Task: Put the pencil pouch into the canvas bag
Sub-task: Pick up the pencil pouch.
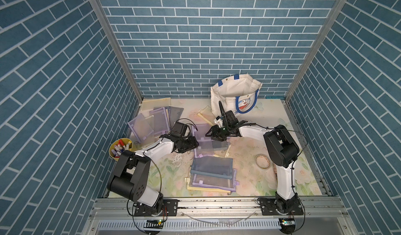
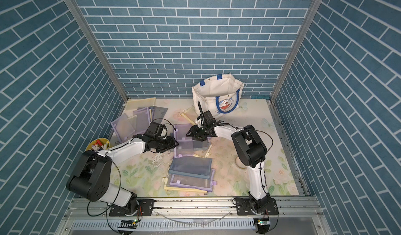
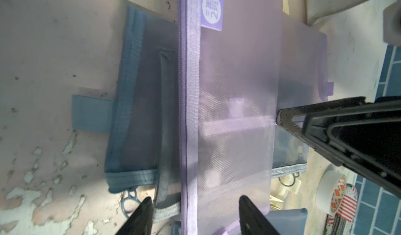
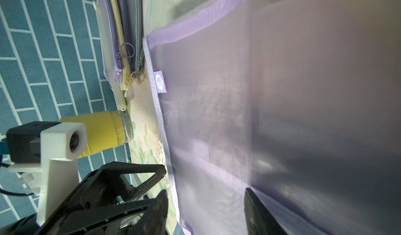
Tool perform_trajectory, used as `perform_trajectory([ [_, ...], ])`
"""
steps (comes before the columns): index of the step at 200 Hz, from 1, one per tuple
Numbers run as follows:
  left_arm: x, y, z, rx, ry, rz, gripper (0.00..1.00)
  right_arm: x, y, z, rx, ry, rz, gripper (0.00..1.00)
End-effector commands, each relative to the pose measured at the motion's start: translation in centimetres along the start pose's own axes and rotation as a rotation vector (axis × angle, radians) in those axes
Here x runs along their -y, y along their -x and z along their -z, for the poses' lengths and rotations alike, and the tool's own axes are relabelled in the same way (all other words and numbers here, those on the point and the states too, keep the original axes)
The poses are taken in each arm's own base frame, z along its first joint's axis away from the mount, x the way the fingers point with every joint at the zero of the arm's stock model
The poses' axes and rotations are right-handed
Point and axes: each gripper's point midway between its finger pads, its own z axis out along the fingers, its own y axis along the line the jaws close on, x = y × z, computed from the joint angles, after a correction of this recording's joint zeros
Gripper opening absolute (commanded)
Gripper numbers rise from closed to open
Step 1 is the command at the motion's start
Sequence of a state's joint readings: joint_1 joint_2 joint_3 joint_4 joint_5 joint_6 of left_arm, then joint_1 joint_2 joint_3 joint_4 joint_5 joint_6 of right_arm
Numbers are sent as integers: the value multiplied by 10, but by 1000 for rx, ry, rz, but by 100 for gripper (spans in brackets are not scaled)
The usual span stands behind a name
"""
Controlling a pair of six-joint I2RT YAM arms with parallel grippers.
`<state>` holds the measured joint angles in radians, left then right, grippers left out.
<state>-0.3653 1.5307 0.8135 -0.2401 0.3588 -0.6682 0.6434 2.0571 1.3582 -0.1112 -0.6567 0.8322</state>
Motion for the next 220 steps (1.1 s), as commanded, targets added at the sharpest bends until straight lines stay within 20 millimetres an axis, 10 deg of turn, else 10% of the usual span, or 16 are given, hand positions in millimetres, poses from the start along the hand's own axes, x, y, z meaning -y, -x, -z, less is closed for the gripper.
perform_trajectory([
  [1, 3, -1, -11, -1, -20, 0, 51, 12, -10, -10, -38, -4, -32, 49],
  [80, 26, -1, -3, 20, -78, -29, 0, -10, -13, -5, -34, 74, 10, 39],
  [161, 44, 7, 37, 68, -113, -113, 0, -28, 0, 61, 55, 60, 45, 53],
  [220, 111, 22, 93, 130, -337, -266, 0, -59, -2, 115, 103, 165, 26, 79],
])
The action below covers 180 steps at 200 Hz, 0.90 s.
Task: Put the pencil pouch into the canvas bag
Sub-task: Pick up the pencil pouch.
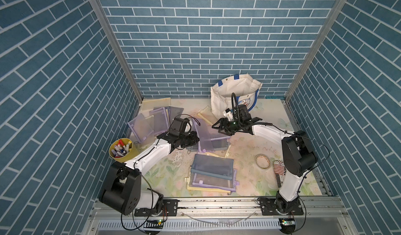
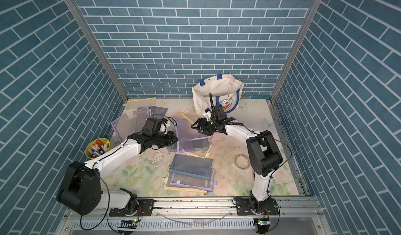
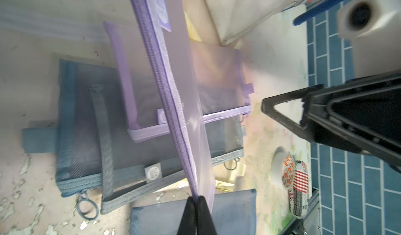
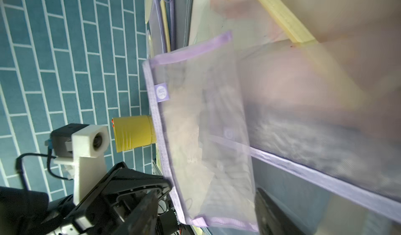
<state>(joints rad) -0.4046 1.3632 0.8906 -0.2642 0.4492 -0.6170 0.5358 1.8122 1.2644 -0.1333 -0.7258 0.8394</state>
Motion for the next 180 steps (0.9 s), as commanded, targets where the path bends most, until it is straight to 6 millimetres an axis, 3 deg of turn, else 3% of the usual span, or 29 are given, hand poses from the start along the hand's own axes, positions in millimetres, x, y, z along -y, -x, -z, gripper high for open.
perform_trajectory([
  [1, 45, 18, 28, 41, -135, -111, 0, -29, -13, 28, -5, 62, 9, 79],
  [45, 98, 30, 59, 77, -320, -226, 0, -61, -2, 62, 70, 192, 4, 88],
  [91, 137, 36, 75, 98, -473, -288, 0, -89, 6, 72, 86, 292, 40, 84],
  [111, 143, 39, 76, 111, -493, -289, 0, -102, 10, 76, 107, 362, 47, 66],
  [153, 140, 41, 72, 125, -474, -271, 0, -115, 9, 88, 136, 401, 77, 0],
  [180, 132, 46, 70, 145, -427, -257, 0, -113, 10, 95, 164, 346, 105, 0],
])
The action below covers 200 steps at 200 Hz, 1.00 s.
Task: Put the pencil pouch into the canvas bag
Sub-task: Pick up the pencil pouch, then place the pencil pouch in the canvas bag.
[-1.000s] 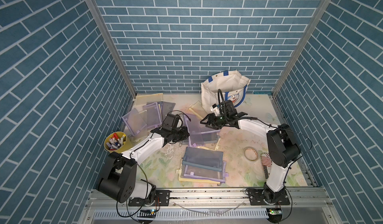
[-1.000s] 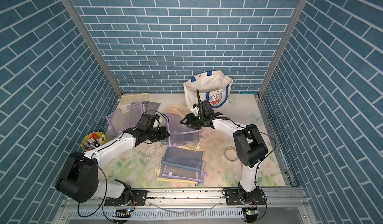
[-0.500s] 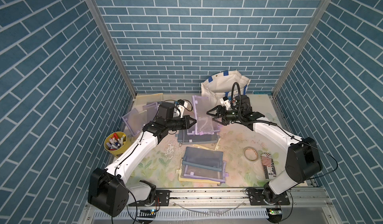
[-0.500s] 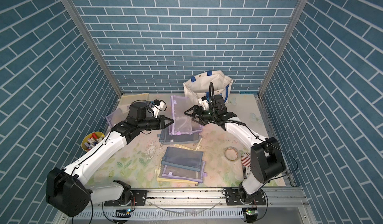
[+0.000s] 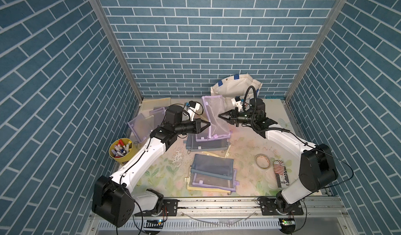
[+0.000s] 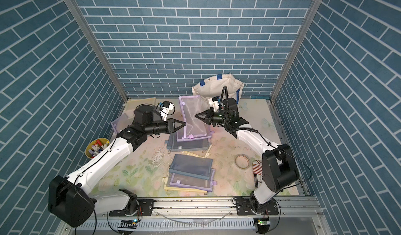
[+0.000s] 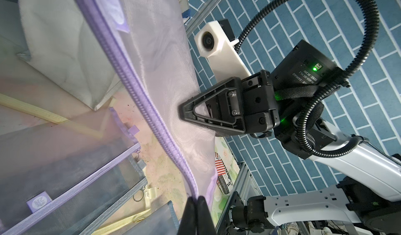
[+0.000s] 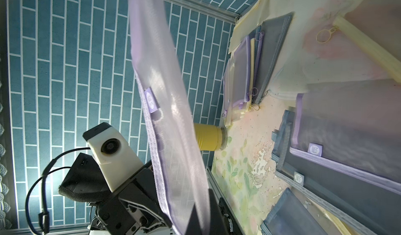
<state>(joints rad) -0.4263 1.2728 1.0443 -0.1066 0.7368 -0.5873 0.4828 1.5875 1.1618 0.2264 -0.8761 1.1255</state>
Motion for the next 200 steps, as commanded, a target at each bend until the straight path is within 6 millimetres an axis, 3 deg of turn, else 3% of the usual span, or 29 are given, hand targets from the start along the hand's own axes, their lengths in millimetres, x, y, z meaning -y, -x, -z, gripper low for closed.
perform_trajectory([
  [1, 2, 9, 0, 31, 18, -19, 0, -19, -2, 13, 23, 2, 66, 0],
  [8, 0, 10, 0, 37, 32, -17, 3, -20, 0, 15, 25, -16, 77, 0],
  [16, -5, 10, 1, 45, 61, -10, 13, -22, 3, 18, 35, -32, 85, 0],
  [49, -35, 12, 13, 115, 234, 17, 79, -32, 40, 43, 162, -90, 94, 0],
  [70, -51, 11, 24, 160, 331, 43, 99, -43, 72, 60, 250, -133, 103, 0],
  [119, -74, -6, 35, 145, 448, 75, 99, -79, 143, 78, 412, -163, 146, 0],
  [143, -76, -10, 39, 151, 456, 76, 99, -81, 178, 88, 531, -187, 117, 0],
  [167, -76, -13, 40, 144, 456, 74, 99, -73, 210, 98, 678, -229, 64, 0],
  [200, -73, -11, 39, 146, 445, 58, 99, -47, 243, 118, 880, -318, -20, 0],
])
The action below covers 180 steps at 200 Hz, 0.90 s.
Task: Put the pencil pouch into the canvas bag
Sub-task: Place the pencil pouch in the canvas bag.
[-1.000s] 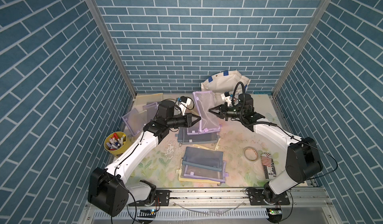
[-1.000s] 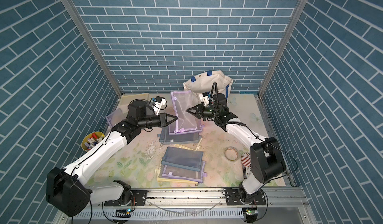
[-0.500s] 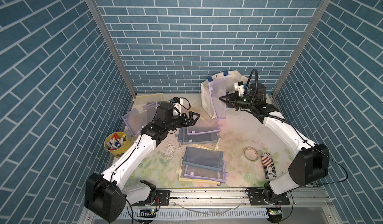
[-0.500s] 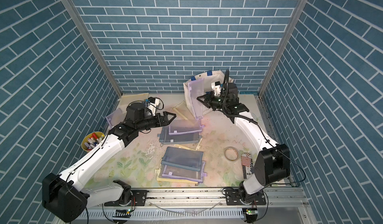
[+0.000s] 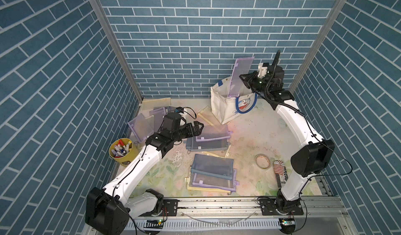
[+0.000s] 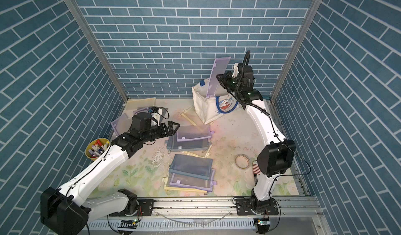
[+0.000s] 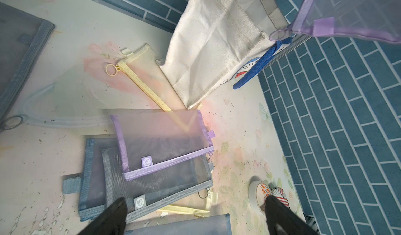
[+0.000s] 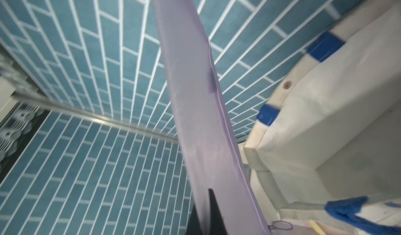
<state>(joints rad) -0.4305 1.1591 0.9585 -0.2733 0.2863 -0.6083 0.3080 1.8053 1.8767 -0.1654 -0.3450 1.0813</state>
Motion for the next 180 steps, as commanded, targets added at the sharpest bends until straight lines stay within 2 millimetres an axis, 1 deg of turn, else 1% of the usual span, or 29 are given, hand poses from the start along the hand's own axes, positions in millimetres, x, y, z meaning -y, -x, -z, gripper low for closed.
perform_trajectory([
  [1, 0, -2, 3, 6, 3, -22, 99, 18, 40, 0, 208, -108, -84, 0],
  [17, 3, -2, 2, 2, -11, -27, 99, 27, 54, -5, 282, -135, -107, 0],
  [27, 7, -3, 2, -3, -27, -35, 99, 29, 61, -9, 309, -143, -115, 0],
  [46, 14, -4, 3, -5, -54, -50, 99, 36, 69, -19, 344, -162, -152, 0],
  [63, 16, -5, 3, -8, -64, -57, 99, 38, 76, -28, 373, -157, -181, 0],
  [80, 15, -5, 3, -5, -65, -59, 99, 41, 77, -36, 378, -190, -179, 0],
  [96, 14, -6, 3, -5, -64, -59, 99, 48, 71, -44, 382, -209, -196, 0],
  [119, 13, -6, 2, -3, -60, -61, 99, 59, 54, -56, 355, -253, -202, 0],
  [151, 11, -6, 2, 2, -52, -62, 99, 79, 31, -63, 326, -311, -212, 0],
  [180, 5, -10, 3, 0, -32, -59, 99, 88, 11, -68, 279, -351, -210, 0],
])
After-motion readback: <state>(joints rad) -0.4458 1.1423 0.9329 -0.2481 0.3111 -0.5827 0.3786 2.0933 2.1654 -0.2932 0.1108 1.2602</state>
